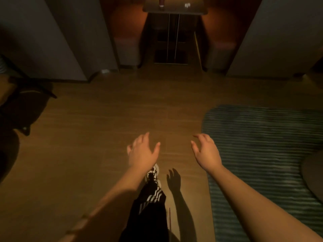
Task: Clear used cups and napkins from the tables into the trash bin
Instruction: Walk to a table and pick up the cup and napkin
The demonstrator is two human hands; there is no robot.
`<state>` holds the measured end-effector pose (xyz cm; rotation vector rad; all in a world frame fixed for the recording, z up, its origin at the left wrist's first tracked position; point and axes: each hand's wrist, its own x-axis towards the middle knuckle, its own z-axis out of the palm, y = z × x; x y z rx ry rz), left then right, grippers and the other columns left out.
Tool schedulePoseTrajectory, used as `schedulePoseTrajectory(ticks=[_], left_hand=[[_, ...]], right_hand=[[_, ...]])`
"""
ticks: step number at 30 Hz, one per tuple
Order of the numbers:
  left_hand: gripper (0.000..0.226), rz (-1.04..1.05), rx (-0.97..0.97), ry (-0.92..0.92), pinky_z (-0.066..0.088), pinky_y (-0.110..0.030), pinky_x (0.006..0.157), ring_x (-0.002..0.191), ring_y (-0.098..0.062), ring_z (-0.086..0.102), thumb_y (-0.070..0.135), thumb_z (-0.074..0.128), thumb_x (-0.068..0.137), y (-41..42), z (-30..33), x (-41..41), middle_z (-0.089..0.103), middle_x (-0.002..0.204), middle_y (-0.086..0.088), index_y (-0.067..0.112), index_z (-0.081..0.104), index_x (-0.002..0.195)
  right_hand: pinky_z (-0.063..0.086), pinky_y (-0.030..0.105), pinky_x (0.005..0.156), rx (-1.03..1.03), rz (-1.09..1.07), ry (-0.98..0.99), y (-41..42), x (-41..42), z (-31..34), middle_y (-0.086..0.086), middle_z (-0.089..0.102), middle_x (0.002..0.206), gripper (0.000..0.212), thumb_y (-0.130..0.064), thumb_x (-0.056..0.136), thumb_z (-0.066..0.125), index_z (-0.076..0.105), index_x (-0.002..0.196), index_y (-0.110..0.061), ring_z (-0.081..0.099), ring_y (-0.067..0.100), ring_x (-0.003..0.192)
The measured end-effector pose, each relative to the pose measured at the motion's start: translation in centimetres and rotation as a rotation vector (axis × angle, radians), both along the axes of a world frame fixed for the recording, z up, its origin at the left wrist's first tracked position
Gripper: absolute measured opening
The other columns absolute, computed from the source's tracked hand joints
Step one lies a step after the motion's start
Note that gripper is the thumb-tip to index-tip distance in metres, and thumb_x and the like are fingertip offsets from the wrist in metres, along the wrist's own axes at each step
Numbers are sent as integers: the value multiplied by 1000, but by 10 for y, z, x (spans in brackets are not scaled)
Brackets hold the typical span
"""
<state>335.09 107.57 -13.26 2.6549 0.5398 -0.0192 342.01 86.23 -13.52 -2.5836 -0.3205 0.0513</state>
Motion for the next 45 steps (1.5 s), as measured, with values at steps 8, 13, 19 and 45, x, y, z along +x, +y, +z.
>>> schedulePoseTrajectory(ticks=[8, 13, 19, 45], left_hand=[[63, 16, -43, 14, 25, -46, 110, 134, -20, 35, 56, 41, 91, 110, 9, 308, 40, 147, -3, 23, 34, 144], [69, -52, -48, 7, 34, -47, 103, 127, -26, 43, 65, 31, 86, 153, 18, 470, 44, 142, -6, 23, 35, 141], [71, -30, -64, -4, 29, -51, 106, 127, -32, 41, 66, 33, 85, 189, -2, 684, 42, 143, -9, 22, 34, 142], [57, 110, -100, -302, 28, -47, 107, 128, -27, 42, 47, 49, 91, 372, 26, 1481, 48, 137, -8, 14, 41, 137]], right_hand=[[42, 35, 97, -48, -95, 12, 96, 299, 13, 8, 57, 124, 34, -33, 94, 50, 56, 122, -15, 52, 25, 115], [43, 34, 96, -55, -149, 23, 133, 455, 25, 10, 57, 120, 35, -33, 94, 49, 55, 122, -13, 53, 25, 112], [44, 35, 93, 4, -113, 9, 170, 664, 12, 12, 57, 120, 34, -26, 94, 51, 55, 124, -11, 52, 28, 112], [40, 35, 92, 59, -105, -14, 345, 1469, 18, 11, 55, 124, 32, -25, 93, 53, 56, 122, -10, 51, 26, 115]])
